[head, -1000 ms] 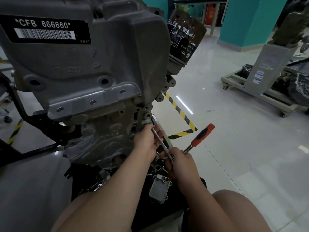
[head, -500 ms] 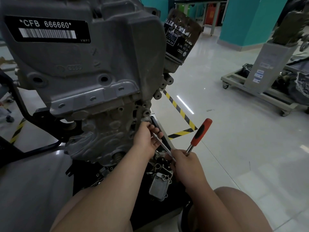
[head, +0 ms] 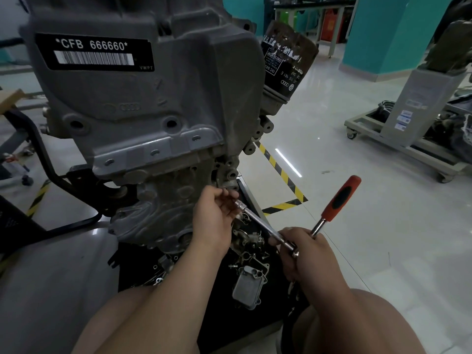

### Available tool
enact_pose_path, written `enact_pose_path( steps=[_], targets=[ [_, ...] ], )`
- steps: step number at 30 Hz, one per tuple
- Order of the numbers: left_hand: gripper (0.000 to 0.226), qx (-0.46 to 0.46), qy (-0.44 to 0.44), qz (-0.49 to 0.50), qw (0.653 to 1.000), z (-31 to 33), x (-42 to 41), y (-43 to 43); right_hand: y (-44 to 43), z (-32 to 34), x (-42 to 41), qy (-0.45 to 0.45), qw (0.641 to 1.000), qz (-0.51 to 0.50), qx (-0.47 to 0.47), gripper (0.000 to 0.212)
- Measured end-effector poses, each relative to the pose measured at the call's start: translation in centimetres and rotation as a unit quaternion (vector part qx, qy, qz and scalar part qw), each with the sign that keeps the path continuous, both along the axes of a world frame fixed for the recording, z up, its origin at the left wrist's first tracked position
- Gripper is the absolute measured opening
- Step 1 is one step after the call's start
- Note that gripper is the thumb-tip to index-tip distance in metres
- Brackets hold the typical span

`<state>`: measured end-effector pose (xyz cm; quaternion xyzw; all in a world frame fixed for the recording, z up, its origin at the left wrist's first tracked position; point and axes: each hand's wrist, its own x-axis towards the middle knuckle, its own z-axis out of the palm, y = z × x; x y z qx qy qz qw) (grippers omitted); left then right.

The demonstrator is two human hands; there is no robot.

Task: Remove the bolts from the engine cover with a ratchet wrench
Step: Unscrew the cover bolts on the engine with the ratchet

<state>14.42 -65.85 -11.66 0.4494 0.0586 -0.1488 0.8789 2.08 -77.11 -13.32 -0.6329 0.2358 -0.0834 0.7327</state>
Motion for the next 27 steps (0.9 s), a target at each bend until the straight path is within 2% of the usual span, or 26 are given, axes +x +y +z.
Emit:
enact_pose_path(
  steps=[3,7,13,27],
  targets=[
    [0.029,0.045,-0.075,0.010,0.996,1.1,-0.4,0.5,0.3,0.2,-0.4,-0.025,0.998,0.010,0.049,0.042],
    [0.033,0.102,-0.068,-0.023,0.992,2.3,-0.3,-0.6,0.6,0.4,-0.6,-0.070,0.990,-0.004,0.123,0.047],
    [0.026,0.053,-0.009,-0.069,0.996,2.4,-0.5,-1.9,0.5,0.6,-0.4,-0.070,0.989,-0.018,0.131,0.050],
    [0.031,0.028,-0.011,-0.066,0.997,3.0,-1.6,-1.8,0.2,0.4,-0.4,-0.078,0.985,-0.014,0.151,0.047]
  ],
)
